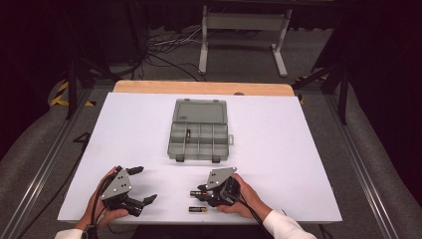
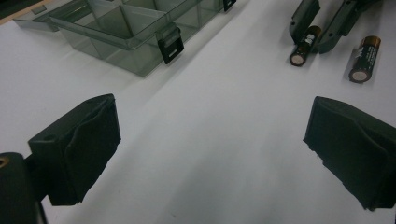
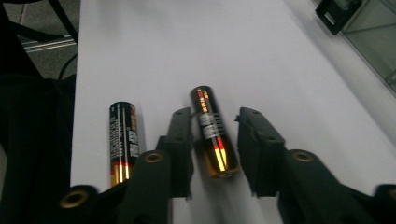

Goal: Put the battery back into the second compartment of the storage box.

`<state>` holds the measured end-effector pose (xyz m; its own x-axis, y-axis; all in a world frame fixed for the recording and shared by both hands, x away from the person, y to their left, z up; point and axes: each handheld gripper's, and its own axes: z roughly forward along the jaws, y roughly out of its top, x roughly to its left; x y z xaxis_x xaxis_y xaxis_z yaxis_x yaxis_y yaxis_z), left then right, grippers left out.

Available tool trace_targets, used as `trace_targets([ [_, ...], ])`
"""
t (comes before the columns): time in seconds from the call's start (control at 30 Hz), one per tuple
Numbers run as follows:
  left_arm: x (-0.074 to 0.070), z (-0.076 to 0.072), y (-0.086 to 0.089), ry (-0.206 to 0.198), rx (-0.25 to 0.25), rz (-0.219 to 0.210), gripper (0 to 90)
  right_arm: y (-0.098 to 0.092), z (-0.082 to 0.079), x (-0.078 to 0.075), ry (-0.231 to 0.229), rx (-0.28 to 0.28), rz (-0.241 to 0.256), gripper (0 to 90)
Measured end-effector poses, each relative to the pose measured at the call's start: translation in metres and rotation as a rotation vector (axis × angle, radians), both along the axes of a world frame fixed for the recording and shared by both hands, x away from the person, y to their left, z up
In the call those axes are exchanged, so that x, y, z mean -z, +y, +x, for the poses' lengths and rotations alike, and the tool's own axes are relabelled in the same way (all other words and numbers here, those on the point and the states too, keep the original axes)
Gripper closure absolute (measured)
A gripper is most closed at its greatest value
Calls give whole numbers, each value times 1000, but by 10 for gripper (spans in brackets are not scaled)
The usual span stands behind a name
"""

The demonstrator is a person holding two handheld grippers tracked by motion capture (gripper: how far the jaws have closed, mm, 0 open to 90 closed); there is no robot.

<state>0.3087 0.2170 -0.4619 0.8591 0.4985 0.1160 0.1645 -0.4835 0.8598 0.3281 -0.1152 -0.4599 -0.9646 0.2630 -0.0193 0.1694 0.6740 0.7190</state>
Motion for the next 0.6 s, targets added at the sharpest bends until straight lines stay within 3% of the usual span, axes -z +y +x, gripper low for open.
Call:
trace_targets([
  [0.07, 0, 0, 0, 1, 0, -2, 39, 2, -1, -1, -15, -15, -19, 777],
  [0.6, -1, 0, 1, 0, 5, -6, 39, 0, -1, -4, -30, 3, -23, 779],
])
